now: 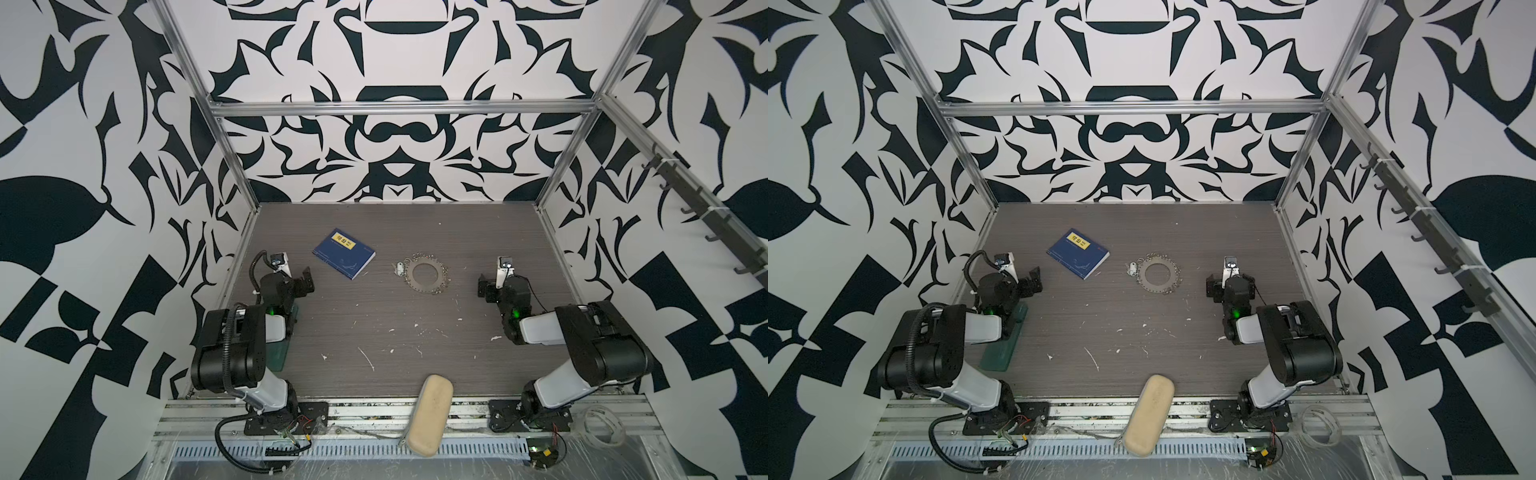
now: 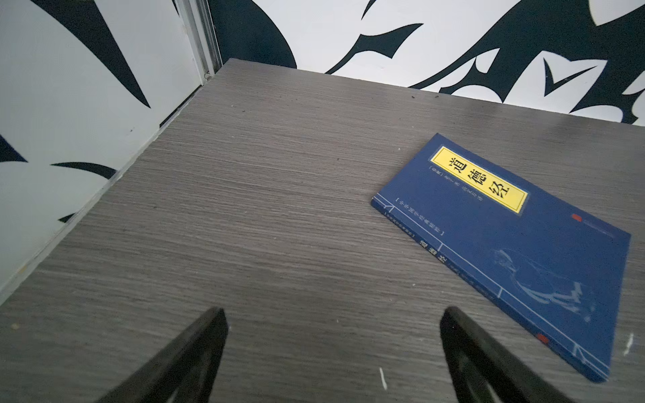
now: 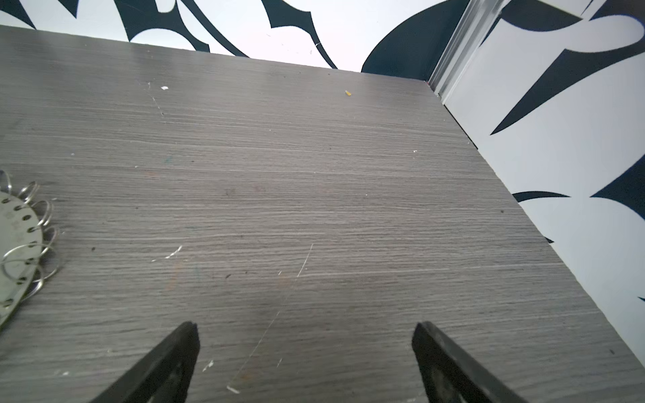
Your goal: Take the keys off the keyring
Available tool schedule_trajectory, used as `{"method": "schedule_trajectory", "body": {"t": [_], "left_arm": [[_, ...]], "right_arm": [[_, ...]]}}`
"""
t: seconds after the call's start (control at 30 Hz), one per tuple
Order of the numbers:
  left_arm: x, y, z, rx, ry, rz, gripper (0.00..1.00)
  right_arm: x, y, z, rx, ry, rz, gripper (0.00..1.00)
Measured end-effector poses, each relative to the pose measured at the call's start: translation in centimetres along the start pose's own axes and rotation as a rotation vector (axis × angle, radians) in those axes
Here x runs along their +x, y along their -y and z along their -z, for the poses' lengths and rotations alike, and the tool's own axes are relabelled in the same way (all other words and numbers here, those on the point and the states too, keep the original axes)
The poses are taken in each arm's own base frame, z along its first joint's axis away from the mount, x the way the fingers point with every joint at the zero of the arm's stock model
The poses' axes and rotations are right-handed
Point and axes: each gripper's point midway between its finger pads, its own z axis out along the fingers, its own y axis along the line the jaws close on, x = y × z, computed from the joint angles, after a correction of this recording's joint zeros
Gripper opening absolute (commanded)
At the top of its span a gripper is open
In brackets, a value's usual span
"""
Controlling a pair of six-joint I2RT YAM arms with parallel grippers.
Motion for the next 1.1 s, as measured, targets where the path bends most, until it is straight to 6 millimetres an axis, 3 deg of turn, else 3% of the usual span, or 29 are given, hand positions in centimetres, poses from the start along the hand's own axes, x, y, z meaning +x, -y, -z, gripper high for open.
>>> {"method": "schedule_trajectory", "body": {"t": [1.0,1.1], "left_arm": [[-0.02,-0.03,0.00,-0.002,0.001,0.001,0.99],[-0.72,-0.14,0.60,-0.034,0.011,0.000,0.99]], "right_arm": [[0.39,-0.16,-0.01,-0.009,-0.016,0.004,1.00],[0.26,-0.20,0.01,-0.012,-0.012,0.003,1.00]]}}
